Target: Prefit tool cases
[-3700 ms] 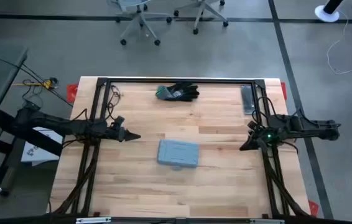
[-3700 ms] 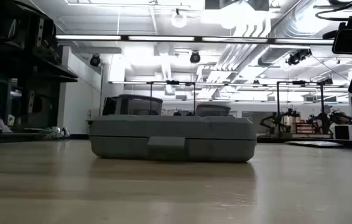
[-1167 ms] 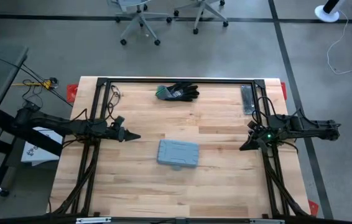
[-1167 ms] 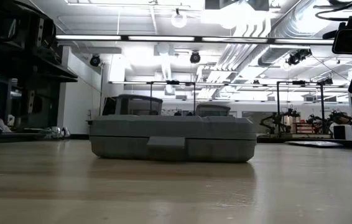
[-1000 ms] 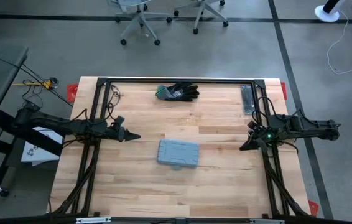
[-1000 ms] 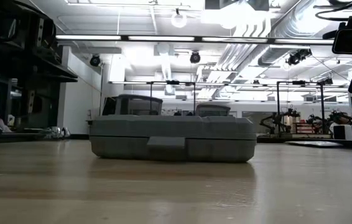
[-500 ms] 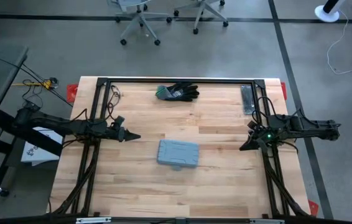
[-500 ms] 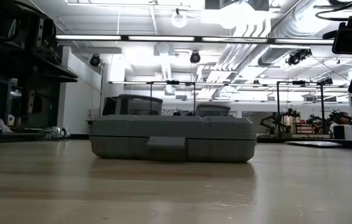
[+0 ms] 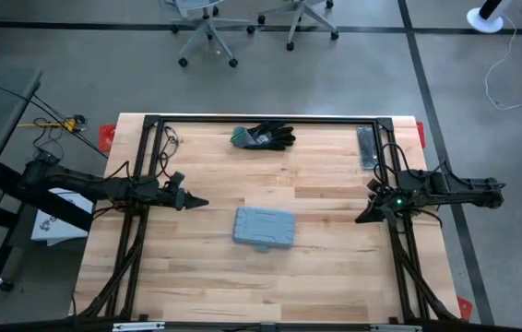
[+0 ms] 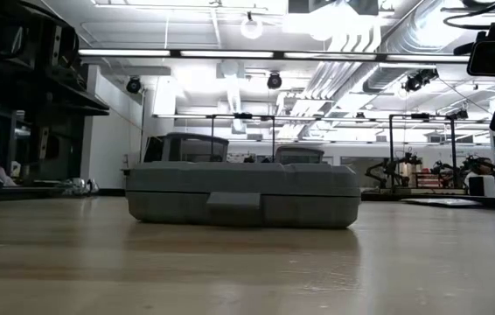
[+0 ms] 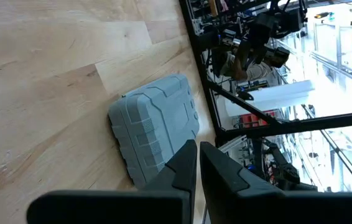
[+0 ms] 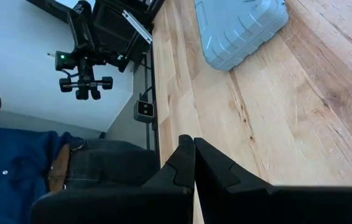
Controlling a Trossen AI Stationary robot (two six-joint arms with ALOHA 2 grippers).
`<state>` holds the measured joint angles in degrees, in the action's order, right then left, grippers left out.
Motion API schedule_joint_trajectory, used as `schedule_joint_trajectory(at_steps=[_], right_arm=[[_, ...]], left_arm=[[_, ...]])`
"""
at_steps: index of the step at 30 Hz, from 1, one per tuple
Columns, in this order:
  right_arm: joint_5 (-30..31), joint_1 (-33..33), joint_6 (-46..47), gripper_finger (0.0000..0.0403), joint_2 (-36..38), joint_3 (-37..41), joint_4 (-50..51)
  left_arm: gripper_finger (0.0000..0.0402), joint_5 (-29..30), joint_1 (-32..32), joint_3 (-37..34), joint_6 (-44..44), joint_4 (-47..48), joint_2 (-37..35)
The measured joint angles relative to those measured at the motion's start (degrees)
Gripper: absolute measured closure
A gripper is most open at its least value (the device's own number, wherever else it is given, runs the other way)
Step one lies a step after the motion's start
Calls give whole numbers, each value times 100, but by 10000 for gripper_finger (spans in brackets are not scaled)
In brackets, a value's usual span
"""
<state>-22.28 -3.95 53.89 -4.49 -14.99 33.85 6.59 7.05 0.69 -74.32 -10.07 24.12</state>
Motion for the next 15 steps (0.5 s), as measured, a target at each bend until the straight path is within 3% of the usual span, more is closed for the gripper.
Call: schedule_joint_trajectory(at_steps=[9, 12, 15], right_arm=[[-5, -1, 38, 402, 0, -2, 1], [-356, 2, 758, 402, 0, -2, -5], [-455, 4, 898, 402, -1, -2, -10]], left_arm=[[387, -2, 1, 0, 0, -2, 0], [387, -2, 2, 0, 0, -2, 0], [387, -2, 2, 0, 0, -2, -2]])
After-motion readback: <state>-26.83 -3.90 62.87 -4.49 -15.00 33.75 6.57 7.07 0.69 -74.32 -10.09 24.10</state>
